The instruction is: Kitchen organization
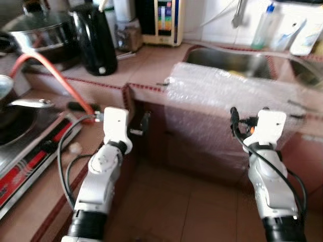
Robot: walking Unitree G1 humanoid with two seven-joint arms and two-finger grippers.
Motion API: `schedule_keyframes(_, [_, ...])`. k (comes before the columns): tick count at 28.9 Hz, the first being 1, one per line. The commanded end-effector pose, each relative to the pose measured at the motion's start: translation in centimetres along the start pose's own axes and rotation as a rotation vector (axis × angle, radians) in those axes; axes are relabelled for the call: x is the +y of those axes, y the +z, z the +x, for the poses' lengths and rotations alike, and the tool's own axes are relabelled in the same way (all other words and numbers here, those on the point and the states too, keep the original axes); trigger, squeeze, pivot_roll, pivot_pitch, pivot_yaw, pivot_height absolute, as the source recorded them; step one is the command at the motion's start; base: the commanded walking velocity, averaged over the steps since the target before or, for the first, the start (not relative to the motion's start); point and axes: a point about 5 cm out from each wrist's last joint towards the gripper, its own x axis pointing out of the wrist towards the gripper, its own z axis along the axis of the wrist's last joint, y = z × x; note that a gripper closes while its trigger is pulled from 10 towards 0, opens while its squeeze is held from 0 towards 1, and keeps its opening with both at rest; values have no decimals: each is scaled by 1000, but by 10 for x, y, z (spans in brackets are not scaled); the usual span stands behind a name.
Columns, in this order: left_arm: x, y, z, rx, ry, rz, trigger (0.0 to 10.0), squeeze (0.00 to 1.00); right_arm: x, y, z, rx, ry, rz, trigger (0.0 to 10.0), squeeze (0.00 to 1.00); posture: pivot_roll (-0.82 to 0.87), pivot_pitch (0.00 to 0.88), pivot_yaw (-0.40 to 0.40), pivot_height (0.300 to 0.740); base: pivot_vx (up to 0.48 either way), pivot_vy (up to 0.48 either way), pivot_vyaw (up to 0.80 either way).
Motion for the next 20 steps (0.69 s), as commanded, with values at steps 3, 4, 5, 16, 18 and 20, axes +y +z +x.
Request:
schedule_keyframes(3, [6,-2,0,11,1,-2,10000,0,3,-1,1,5,2,-1,10000,0,-13,0,14,740,0,0,0])
schedule_keyframes(4, [6,-3,0,11,1,-2,10000,0,4,-2,1,7,3,-2,10000,0,-13,0,14,740,0,0,0])
schedule_keyframes(5, [6,-4,0,11,-2,-8,10000,0,4,-3,1,10,5,-3,10000,0,-16,0,14,740,0,0,0])
schedule_keyframes(16, [15,-17,-2,51,-6,-29,10000,0,13,-14,-1,50,24,-11,10000,0,-24,0,14,740,0,0,0])
schedule_keyframes(18, [17,-21,-3,68,-1,-43,10000,0,14,-16,-2,60,24,-7,10000,0,-27,0,15,740,0,0,0])
schedule_keyframes(20, [19,-28,-4,88,8,-62,10000,0,14,-20,-3,78,23,-3,10000,0,-30,0,14,740,0,0,0])
